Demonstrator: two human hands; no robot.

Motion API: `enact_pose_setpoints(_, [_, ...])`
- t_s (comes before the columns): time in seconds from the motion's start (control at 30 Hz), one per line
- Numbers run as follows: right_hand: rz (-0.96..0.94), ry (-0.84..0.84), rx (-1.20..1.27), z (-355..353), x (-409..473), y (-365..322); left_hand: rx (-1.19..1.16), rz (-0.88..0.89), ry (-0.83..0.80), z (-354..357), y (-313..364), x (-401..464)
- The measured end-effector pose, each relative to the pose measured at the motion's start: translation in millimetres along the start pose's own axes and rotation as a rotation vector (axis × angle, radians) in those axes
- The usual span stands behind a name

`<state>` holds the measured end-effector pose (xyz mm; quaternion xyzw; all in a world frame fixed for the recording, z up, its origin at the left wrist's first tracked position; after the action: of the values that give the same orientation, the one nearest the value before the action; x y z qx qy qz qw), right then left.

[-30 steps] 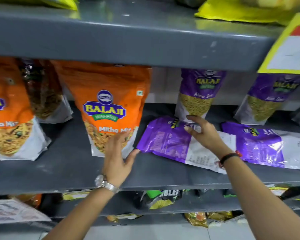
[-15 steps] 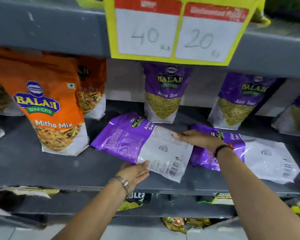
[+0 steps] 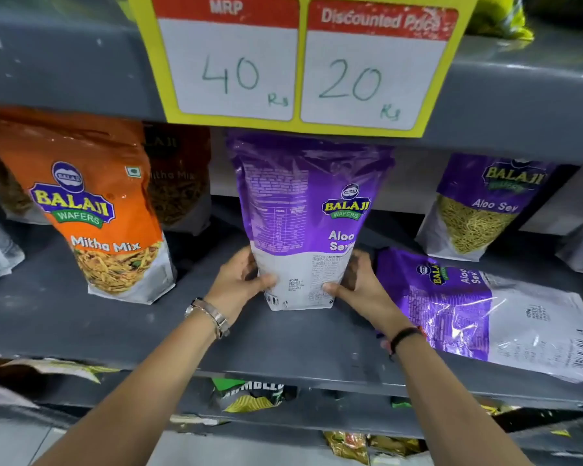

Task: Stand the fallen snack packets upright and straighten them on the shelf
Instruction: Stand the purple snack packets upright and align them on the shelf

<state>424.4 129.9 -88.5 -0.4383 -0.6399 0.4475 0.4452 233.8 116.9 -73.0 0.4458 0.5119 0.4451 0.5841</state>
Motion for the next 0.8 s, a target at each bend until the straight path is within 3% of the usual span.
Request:
enact_pose_setpoints(0.2, [-0.020, 0.053, -0.080, 7, -21, 0, 0.272, 0.016, 0.081, -1, -15, 26])
enact_pose_setpoints(0.33, [-0.086, 0.176, -0.221, -3, -61, -10, 0.346, -0.002, 0.240, -27, -17, 30])
enact_pose_setpoints(0.47, [-0.040, 0.374, -0.084, -18, -44, -13, 0.152, 0.070, 0.179, -18, -19, 6])
enact_pose_setpoints(0.57, [0.059, 0.268, 0.130, -2, -5, -10, 0.176, 0.144, 0.049, 12, -17, -15])
enact_pose_setpoints(0.67, [0.053, 0.109, 0.058, 22, 11, -14, 0.303, 0.179, 0.071, 29, -16, -15])
enact_pose_setpoints(0.8, [-0.058, 0.208, 0.046, 27, -17, -16, 0.312, 0.130, 0.032, 3, -17, 7])
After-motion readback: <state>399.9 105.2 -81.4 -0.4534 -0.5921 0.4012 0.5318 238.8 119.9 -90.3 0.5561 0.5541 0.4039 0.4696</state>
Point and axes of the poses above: each hand's wrist, its own x-axis towards the middle knuckle, its own z-axis out of the palm, y = z × x, the point moved 9 cm from there along x, towards the middle knuckle, and after that the axes turned 11 degrees about -z, right-handed, at the moved point
